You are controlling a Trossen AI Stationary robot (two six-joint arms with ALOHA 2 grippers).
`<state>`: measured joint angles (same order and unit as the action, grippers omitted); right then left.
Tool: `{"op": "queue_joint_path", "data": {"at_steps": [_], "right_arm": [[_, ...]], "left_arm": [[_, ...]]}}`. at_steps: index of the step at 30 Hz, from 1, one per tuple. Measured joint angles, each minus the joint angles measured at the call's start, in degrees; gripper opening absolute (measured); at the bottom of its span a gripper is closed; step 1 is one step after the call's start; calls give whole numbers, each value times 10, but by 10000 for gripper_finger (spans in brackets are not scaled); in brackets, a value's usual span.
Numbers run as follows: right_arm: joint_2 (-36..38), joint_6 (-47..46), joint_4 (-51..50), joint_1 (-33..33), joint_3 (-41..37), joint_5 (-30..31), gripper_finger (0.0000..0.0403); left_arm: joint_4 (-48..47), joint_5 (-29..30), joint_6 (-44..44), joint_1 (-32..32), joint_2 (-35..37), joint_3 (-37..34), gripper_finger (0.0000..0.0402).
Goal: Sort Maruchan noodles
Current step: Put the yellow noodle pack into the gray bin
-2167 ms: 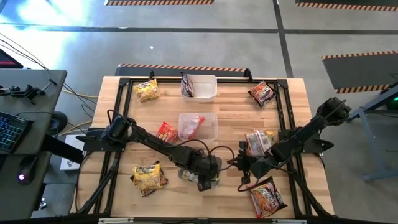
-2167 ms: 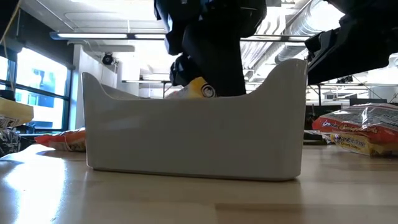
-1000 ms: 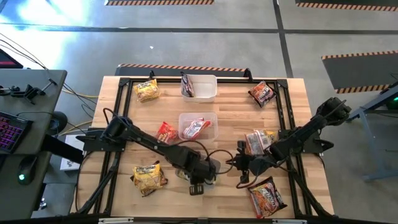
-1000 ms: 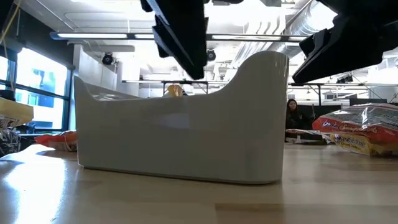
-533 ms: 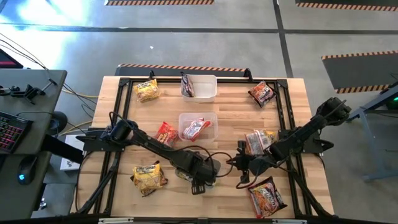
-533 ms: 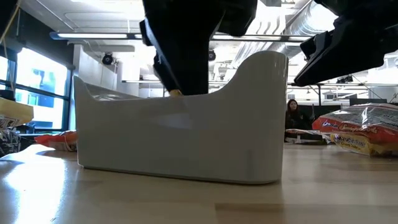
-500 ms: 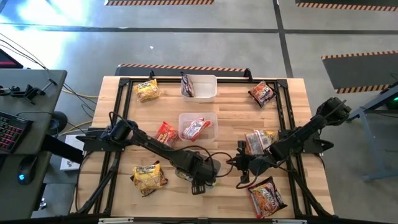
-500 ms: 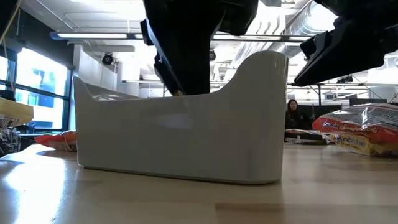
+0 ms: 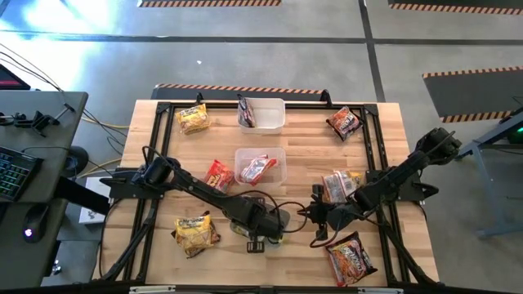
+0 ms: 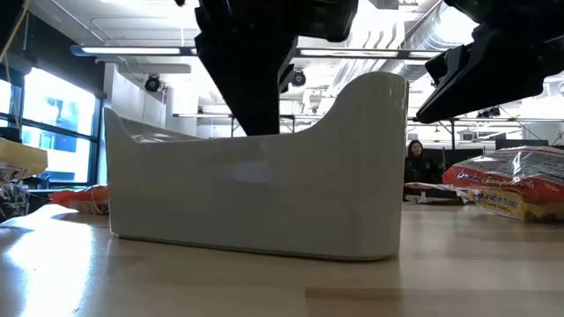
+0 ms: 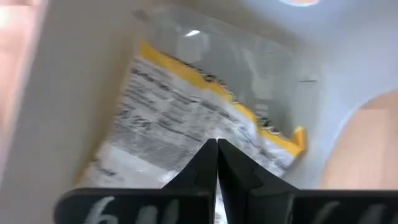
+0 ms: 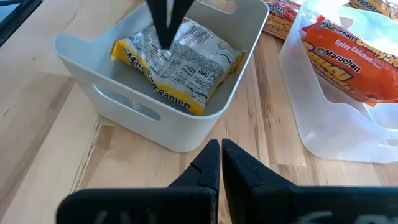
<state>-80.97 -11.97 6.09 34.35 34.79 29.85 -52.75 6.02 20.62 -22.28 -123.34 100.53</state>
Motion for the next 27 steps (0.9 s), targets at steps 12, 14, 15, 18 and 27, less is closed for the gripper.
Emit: {"op": "queue_joint_path", "data": {"at_steps": [12,14,15,18,27], "right_arm": [[0,-23,1,0,0,0,1],[0,-31,1,0,0,0,1],[0,-36,1,0,0,0,1],[0,-54,1,0,0,0,1],[0,-75,9,1,0,0,1]], "left_arm": [[46,-81,-132,-2,5,-9,99],[57,-98,-152,-2,5,-9,119],[65,-102,-159,-2,5,-9,130],[80,-99,-164,-2,-2,-9,155],[81,-67,-185,5,-11,-10,166]]}}
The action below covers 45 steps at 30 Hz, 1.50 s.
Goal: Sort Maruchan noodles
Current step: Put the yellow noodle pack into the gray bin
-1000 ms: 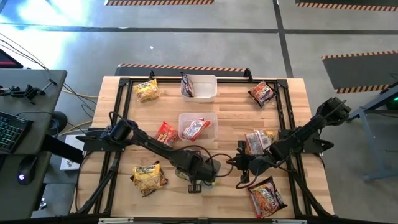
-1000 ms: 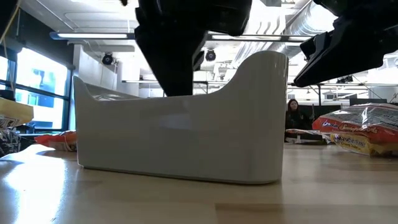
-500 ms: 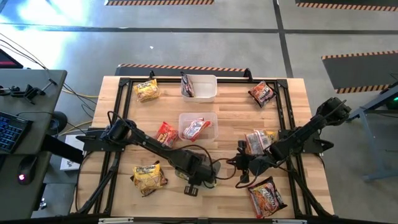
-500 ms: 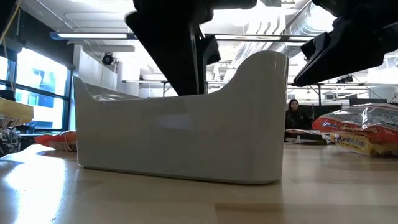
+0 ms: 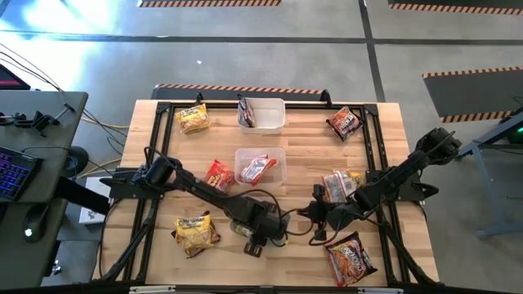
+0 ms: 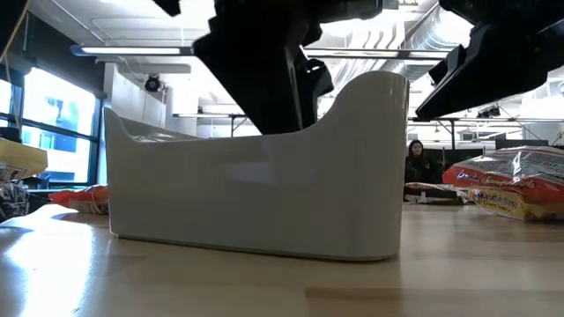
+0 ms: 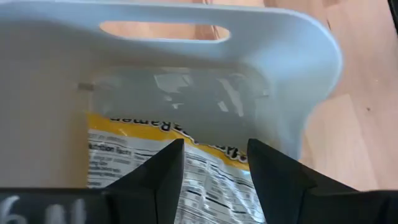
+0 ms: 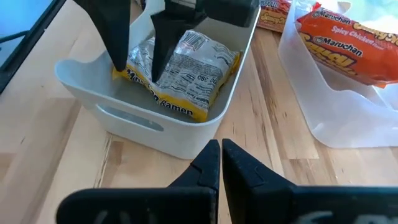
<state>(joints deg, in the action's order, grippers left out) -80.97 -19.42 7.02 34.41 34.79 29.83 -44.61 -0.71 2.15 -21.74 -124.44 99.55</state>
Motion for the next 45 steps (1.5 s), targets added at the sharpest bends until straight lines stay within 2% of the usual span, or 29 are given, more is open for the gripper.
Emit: {"op": "queue_joint_path", "data": {"at_steps": [15,18,22,24,33,38,42,45], "right_arm": [[0,-13,-4,0,0,0,1],[0,-12,-6,0,0,4,1],[0,-11,-9,0,0,16,1],[0,-11,-12,0,0,17,1],[15,19,-2,13,0,27,0],[17,45,45,12,0,19,0],[16,44,75,-9,0,12,3],[16,43,80,-30,0,0,19]], "left_arm": [[-15,-24,-39,4,-35,0,152],[-17,-20,-45,4,-35,0,118],[-17,-16,-64,7,-33,0,37],[-17,-16,-68,10,-32,0,10],[-40,-19,-70,32,31,0,1],[-51,-20,-68,47,70,0,0],[-56,-14,-54,54,84,0,0],[-58,-10,-42,57,88,0,0]]}}
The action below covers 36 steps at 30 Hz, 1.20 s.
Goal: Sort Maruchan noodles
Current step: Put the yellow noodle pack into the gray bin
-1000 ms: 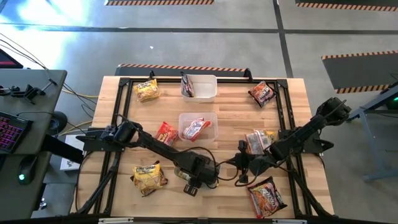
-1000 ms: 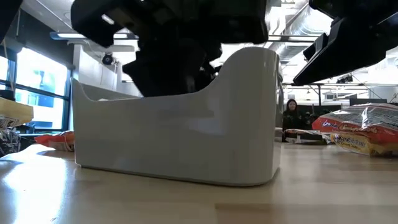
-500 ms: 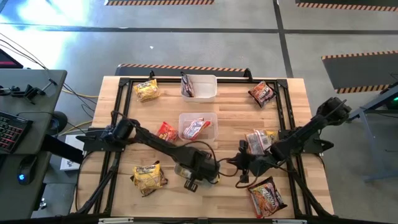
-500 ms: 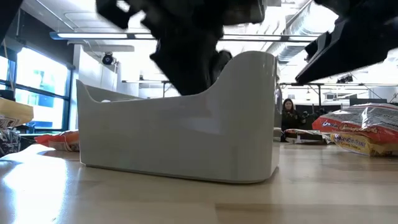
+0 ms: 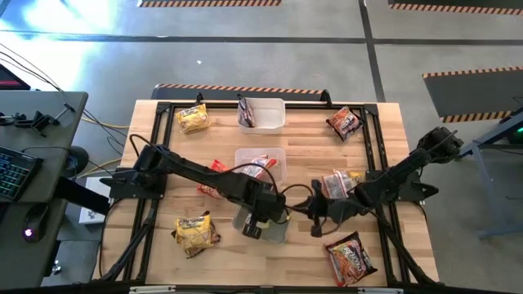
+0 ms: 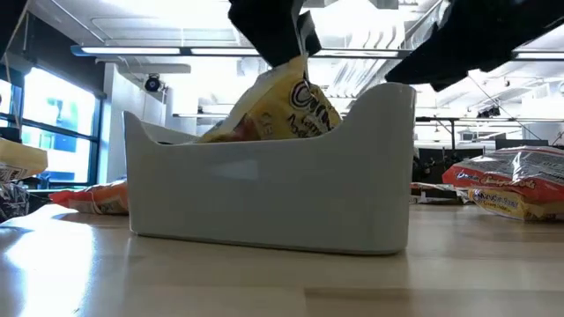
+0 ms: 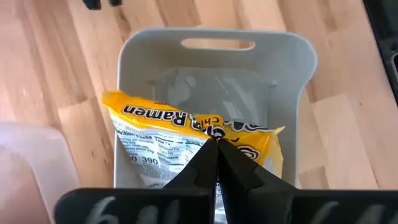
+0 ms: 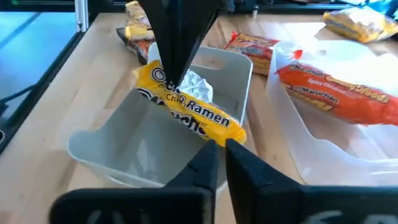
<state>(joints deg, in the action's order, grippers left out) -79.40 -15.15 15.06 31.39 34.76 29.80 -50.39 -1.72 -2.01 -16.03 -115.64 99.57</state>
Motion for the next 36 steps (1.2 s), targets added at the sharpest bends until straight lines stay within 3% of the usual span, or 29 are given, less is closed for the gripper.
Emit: {"op": "queue_joint_path", "data": {"at_steps": [8,12,18,24,29,36], "right_arm": [[0,12,28,-36,0,-38,124],[0,22,24,-50,0,-38,155],[0,22,29,-56,0,-49,160],[-3,-17,38,-56,0,-61,160],[-20,-32,70,-56,0,-79,160],[-78,-69,88,-59,37,-162,152]], "left_arm": [[-17,34,45,0,26,0,0],[-18,40,98,-1,56,-28,0],[8,114,222,-32,131,-145,0],[107,185,312,-75,197,-253,0],[115,269,359,-109,222,-293,0],[136,318,413,-154,212,-305,0]]}}
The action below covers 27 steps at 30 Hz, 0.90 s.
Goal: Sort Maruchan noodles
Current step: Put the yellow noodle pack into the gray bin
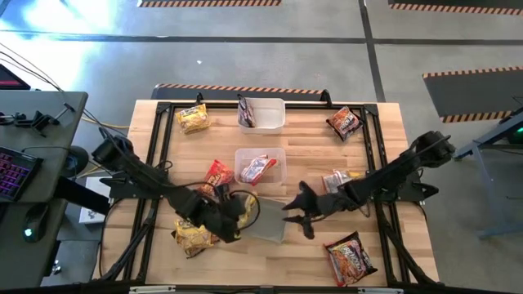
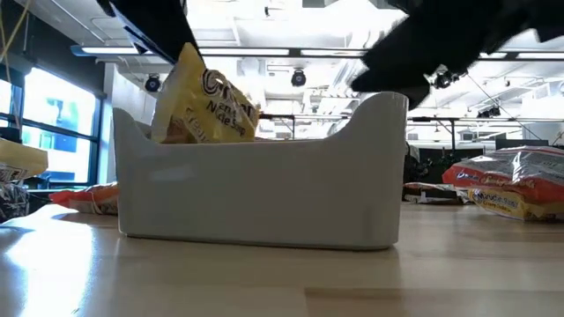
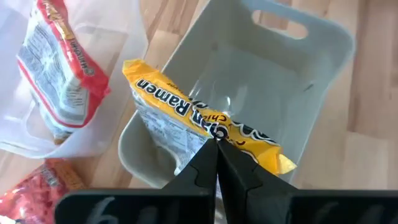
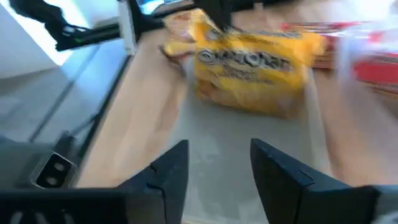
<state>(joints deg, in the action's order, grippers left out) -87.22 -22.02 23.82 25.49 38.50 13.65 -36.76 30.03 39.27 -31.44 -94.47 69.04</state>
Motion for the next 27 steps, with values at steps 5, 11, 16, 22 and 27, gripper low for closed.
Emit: {"op": "queue_joint_path", "data": {"at_steps": [5,11,16,22,27], "right_arm": [[-46,0,-133,-1,90,-7,100],[-108,0,-229,-4,195,-44,12],[-149,9,-287,-4,244,-89,12],[-165,-7,-310,-4,254,-106,2],[-163,-15,-314,-4,254,-107,1]], "left_arm": [[-6,23,42,-19,-2,-1,0],[-8,36,91,-41,-3,-1,0],[-10,46,117,-56,-3,-1,0],[-26,50,147,-73,-3,-1,0],[-60,47,180,-83,-3,-1,0]]}}
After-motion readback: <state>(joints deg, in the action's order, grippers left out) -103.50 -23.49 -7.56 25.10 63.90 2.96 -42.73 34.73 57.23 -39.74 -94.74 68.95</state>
